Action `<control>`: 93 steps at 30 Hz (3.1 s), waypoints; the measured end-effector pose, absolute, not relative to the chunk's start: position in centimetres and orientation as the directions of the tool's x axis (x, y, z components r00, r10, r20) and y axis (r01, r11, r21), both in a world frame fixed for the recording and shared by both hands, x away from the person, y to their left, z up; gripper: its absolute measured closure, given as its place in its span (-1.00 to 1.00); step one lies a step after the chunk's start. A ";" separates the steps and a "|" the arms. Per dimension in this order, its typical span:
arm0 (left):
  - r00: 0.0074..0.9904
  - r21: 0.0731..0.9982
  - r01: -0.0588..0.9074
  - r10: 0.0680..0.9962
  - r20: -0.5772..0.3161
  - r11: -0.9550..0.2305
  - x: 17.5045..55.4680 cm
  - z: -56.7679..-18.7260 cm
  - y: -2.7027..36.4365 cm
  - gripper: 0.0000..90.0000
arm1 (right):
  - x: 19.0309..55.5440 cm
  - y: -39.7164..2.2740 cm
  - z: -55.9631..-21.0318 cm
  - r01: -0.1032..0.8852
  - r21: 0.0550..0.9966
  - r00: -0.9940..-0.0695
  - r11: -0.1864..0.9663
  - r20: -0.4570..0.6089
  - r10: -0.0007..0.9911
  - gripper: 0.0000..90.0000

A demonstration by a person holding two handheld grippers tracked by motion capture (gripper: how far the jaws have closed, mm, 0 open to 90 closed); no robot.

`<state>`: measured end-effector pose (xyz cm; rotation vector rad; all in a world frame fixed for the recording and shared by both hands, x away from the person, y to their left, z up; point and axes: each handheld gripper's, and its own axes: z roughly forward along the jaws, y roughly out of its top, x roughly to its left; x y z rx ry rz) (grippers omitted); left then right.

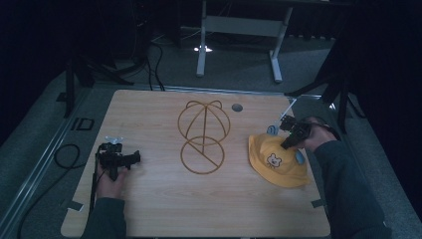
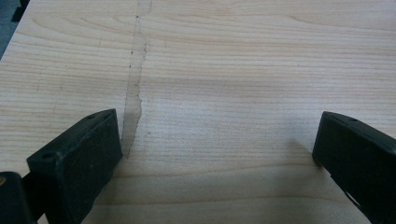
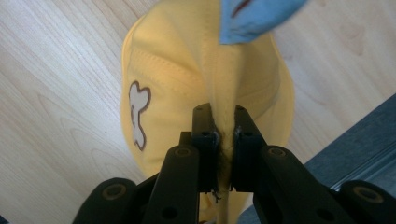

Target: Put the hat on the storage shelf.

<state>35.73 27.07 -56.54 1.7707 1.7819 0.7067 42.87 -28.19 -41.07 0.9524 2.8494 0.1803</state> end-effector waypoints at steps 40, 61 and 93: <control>-0.004 0.687 0.726 1.000 -0.004 0.006 35.7 -56.5 27.1 -0.97 | 40.4 -27.4 -34.7 0.366 0.401 -0.897 0.840 -0.089 0.433 0.87; -0.004 0.687 0.726 1.000 -0.004 0.006 35.7 -56.5 27.1 -0.97 | 39.9 -26.8 -32.3 0.316 0.419 -0.909 0.851 -0.123 0.398 0.87; -0.003 0.686 0.728 1.000 -0.003 0.004 35.7 -56.5 27.1 -0.97 | 39.5 -26.5 -29.3 0.247 0.518 -0.920 0.819 -0.140 0.365 0.87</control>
